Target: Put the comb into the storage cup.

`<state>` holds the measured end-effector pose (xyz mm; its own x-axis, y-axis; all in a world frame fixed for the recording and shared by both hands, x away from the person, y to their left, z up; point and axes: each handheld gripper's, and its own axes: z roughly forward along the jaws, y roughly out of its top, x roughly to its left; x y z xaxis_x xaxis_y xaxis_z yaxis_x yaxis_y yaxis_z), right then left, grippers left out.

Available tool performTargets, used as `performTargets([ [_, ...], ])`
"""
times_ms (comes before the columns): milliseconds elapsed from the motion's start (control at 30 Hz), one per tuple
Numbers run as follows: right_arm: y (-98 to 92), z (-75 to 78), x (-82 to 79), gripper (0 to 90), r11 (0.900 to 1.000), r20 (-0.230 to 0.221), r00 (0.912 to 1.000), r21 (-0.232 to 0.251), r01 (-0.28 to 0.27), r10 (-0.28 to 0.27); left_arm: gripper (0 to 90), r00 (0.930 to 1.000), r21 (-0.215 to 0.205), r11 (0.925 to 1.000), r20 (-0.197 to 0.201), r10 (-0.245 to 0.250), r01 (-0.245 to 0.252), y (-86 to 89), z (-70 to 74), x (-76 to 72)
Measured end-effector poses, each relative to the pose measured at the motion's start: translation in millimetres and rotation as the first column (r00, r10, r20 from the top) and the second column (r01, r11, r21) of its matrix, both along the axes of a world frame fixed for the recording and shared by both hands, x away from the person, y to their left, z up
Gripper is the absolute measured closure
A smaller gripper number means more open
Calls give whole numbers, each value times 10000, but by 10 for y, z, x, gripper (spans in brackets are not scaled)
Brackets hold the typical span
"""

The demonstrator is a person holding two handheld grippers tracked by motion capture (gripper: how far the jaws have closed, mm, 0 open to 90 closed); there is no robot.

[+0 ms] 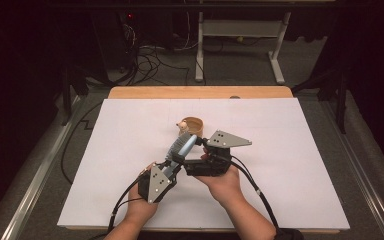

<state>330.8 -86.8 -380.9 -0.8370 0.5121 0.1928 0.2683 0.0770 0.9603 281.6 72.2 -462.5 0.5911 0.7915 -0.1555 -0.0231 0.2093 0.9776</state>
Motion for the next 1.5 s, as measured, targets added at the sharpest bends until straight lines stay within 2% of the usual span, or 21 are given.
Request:
performTargets([
  [67, 5, 7, -1, 206, 10000, 32, 10000, -15, -9, 10, 648, 10000, -122, 9999, -35, -36, 35, -1, 6, 2],
  [333, -1, 28, -1, 206, 9999, 63, 9999, -82, 84, -84, 514, 9996, -121, 9998, -239, -152, 149, 31, 19, 12],
  [433, -13, 37, 7, 206, 9999, 61, 9999, -50, 144, -144, 431, 9973, -300, 9991, -670, -303, 284, 43, 33, 19],
  [567, -40, 59, 12, 206, 9997, 97, 9997, -56, 244, -243, 341, 9925, -303, 9988, -1151, -418, 385, 83, 37, 37],
  [633, -58, 76, 14, 206, 9995, 119, 9994, -48, 311, -310, 301, 9878, -481, 9976, -1454, -558, 493, 126, 52, 40],
  [733, -82, 102, 17, 206, 9992, 160, 9991, -27, 394, -393, 272, 9873, -578, 9970, -1470, -599, 519, 213, 67, 27],
  [933, -118, 140, 27, 206, 9984, 323, 9979, -62, 571, -568, 206, 9830, -1067, 9931, -1710, -674, 495, 412, 78, 14],
  [1133, -179, 167, 40, 206, 9969, 432, 9961, -129, 773, -767, 148, 9812, -1184, 9921, -1829, -624, 410, 601, 46, 7],
  [1367, -297, 197, 51, 206, 9942, 596, 9929, -230, 1048, -1033, 39, 9812, -1548, 9878, -1869, -480, 188, 731, 8, 43],
  [1500, -365, 200, 49, 206, 9923, 649, 9908, -273, 1207, -1187, 4, 9802, -1667, 9857, -1904, -551, 231, 764, -10, 47],
])
